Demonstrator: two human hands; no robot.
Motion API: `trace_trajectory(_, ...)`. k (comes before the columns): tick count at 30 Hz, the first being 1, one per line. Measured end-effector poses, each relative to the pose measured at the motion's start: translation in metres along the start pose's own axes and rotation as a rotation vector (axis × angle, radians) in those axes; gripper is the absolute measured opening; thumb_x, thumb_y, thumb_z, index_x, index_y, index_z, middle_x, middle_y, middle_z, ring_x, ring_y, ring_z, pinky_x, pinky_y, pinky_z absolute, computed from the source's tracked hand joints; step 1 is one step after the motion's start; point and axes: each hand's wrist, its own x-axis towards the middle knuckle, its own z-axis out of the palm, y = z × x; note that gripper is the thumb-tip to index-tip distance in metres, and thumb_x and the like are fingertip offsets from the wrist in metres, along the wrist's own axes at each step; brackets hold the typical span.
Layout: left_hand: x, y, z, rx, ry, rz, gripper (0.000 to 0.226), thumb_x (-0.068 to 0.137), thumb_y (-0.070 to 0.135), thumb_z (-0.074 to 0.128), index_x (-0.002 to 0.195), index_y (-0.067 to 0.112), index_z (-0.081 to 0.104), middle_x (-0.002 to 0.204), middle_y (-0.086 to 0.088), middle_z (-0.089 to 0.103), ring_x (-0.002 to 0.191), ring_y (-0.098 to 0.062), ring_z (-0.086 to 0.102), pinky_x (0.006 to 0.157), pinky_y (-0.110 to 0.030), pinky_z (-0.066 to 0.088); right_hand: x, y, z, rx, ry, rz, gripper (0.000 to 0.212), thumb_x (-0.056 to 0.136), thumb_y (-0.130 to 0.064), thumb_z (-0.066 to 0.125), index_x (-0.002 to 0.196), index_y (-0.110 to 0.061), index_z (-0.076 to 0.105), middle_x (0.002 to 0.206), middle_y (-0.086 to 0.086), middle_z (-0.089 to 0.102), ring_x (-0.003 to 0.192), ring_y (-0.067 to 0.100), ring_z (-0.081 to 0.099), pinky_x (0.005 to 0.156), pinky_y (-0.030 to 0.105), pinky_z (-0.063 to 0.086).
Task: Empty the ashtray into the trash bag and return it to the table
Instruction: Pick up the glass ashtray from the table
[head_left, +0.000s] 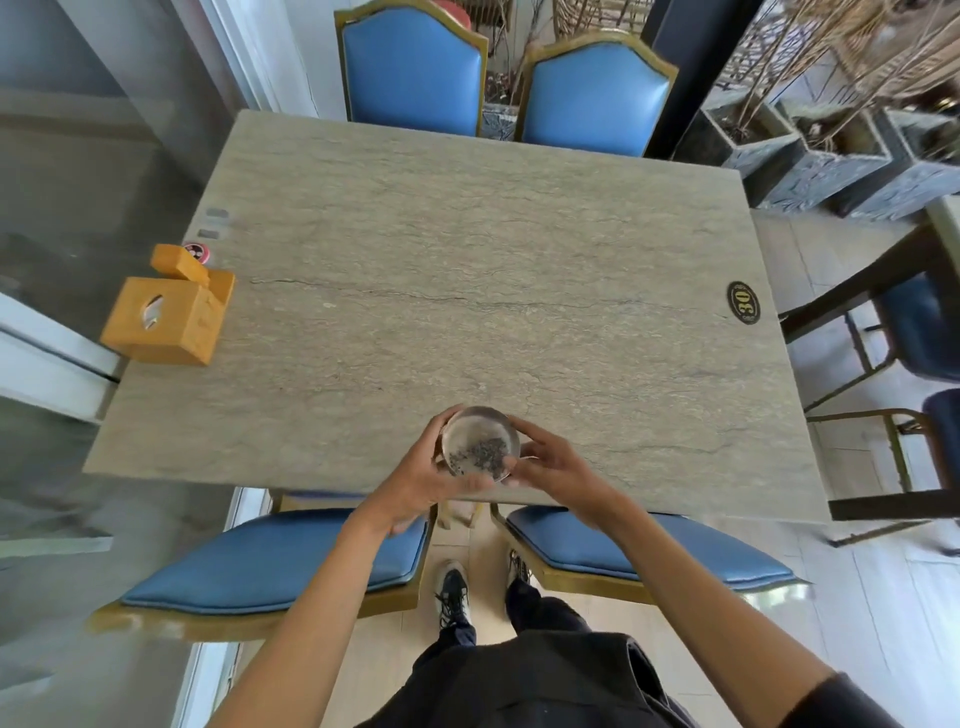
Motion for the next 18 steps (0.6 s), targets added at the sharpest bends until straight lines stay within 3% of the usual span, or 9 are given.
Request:
trace_trajectory(3,-0.008,0.012,0.005,-0.213,-0.003,-0.087,0.05,0.096,0.04,0.055,0.143,0.038,0.042,0.142,-0.009,0.049,0.119,-0.03,0.064,0.094,-0.053,0.055,-0.015,-0.003,0.007,0.124,0.06,-0.046,0.046,0.1,-0.019,0.062,0.145,-0.02,0.05,0.118,0.023,0.069,0.112,0.035,0.069,0.101,0.046,0.055)
trace_trajectory(6,-0.012,0.012,0.01,-0.142,-0.006,-0.048,0.044,0.103,0.042,0.039,0.147,0.039,0.041,0.14,-0.01,0.053,0.116,-0.029,0.066,0.09,-0.044,0.057,-0.028,-0.008,0.019,0.312,0.126,-0.034,0.035,0.107,-0.026,0.046,0.14,-0.021,0.057,0.13,0.014,0.067,0.12,0.031,0.065,0.101,0.046,0.055)
trace_trajectory(13,-0.013,0.022,0.04,-0.037,-0.027,0.079,0.045,0.105,0.033,0.04,0.15,0.033,0.04,0.138,-0.001,0.06,0.123,-0.02,0.061,0.093,-0.039,0.057,-0.043,-0.013,0.023,0.744,0.232,0.04,0.053,0.104,-0.05,0.041,0.137,-0.011,0.059,0.138,0.02,0.062,0.126,0.034,0.062,0.104,0.053,0.052)
trace_trajectory(16,-0.009,0.03,0.061,0.105,-0.02,0.131,0.046,0.102,0.034,0.047,0.148,0.033,0.042,0.118,0.004,0.07,0.102,-0.016,0.068,0.084,-0.033,0.058,-0.052,-0.016,0.008,0.924,0.219,0.019,0.059,0.102,-0.053,0.043,0.141,-0.01,0.054,0.141,0.026,0.057,0.129,0.042,0.058,0.104,0.057,0.05)
trace_trajectory(18,-0.004,0.034,0.074,0.211,0.005,0.17,0.045,0.1,0.038,0.048,0.145,0.037,0.047,0.095,0.003,0.067,0.085,-0.013,0.059,0.076,-0.031,0.053,-0.061,-0.016,-0.005,1.006,0.215,0.005,0.062,0.101,-0.053,0.048,0.144,-0.008,0.051,0.146,0.028,0.051,0.134,0.046,0.052,0.096,0.056,0.055)
